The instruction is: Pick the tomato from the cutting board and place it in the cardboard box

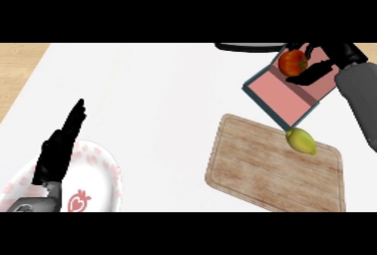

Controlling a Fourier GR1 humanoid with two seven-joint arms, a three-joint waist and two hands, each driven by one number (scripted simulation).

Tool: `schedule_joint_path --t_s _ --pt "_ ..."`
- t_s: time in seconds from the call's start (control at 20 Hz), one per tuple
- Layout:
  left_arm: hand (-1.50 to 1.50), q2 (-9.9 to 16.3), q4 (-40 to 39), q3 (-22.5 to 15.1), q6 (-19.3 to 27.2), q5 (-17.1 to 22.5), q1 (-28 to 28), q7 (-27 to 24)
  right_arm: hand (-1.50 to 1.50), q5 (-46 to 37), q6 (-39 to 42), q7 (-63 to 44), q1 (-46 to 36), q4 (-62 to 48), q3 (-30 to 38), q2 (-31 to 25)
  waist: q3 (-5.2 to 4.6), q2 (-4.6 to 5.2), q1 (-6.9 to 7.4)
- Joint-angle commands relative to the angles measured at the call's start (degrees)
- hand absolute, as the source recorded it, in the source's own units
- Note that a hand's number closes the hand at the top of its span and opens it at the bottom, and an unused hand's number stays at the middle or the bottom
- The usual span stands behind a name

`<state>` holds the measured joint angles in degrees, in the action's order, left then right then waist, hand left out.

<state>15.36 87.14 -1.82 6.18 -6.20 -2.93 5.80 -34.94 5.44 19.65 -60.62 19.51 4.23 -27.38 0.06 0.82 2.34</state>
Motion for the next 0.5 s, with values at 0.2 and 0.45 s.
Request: schedule_joint_path --t_s 0.2,0.45 --pt "0.0 -1.2 0.5 -0.9 0.2 -1.6 0.5 -0.1 -1.5 1.1 -4.6 3.5 -0.8 -7.5 3.3 3.2 0.05 0.21 0.32" --pt "0.0 -1.2 0.2 -0.6 -0.5 -0.7 -0.2 -0.9 -1.5 10.4 -8.7 3.4 -3.1 -7.1 13.1 3.9 0.13 0.6 1.1"
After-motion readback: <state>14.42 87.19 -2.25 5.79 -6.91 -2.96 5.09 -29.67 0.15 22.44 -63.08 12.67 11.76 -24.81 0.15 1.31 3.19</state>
